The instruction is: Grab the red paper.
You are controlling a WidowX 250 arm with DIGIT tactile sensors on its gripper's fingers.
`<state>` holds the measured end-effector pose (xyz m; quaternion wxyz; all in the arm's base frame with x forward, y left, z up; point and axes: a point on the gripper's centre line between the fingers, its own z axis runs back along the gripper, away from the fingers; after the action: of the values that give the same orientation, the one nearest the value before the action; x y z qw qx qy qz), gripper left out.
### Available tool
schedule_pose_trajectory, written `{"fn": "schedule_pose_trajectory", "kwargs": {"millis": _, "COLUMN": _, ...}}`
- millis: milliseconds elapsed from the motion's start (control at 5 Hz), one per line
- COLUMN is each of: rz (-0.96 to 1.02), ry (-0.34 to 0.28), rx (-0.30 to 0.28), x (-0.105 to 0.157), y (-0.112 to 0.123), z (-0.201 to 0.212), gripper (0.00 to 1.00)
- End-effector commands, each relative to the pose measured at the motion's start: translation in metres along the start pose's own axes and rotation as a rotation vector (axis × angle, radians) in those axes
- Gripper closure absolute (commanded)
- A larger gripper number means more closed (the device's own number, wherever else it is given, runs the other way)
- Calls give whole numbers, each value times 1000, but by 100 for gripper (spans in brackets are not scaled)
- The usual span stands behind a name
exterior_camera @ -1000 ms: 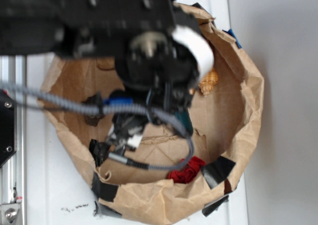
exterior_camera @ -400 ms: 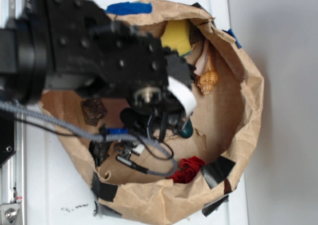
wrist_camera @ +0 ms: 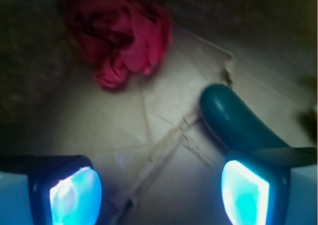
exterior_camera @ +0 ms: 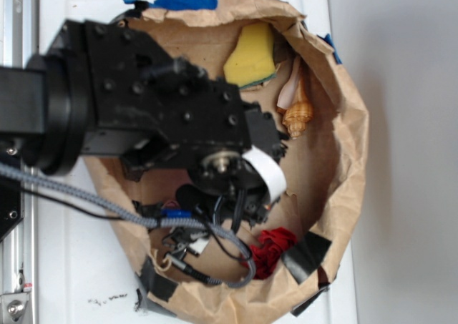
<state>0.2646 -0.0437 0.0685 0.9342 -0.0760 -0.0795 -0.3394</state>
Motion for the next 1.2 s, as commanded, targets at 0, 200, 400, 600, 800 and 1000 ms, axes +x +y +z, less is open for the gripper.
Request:
{"fn": "schedule_pose_trajectory", "kwargs": {"millis": 0, "rz": -131, "ry": -248, "rx": 66, "x": 26, "y": -7, "z": 17, "gripper": 0}}
{"fn": "schedule_pose_trajectory", "kwargs": {"millis": 200, "rz": -144, "ry": -285, "rx": 67, "x": 28, "y": -5, "z": 18, "gripper": 0}}
{"fn": "schedule_pose_trajectory", "kwargs": {"millis": 400, "rz": -137, "ry": -283, "rx": 52, "x": 26, "y": -5, "z": 19, "gripper": 0}}
{"fn": "schedule_pose_trajectory", "kwargs": {"millis": 600, "rz": -137, "ry": -283, "rx": 52, "x": 26, "y": -5, "z": 19, "gripper": 0}}
{"fn": "schedule_pose_trajectory", "kwargs": {"millis": 800, "rz": -137, "ry": -283, "rx": 52, "x": 26, "y": -5, "z": 19, "gripper": 0}}
{"fn": "schedule_pose_trajectory", "kwargs": {"millis": 1000, "rz": -137, "ry": -283, "rx": 52, "x": 26, "y": -5, "z": 19, "gripper": 0}}
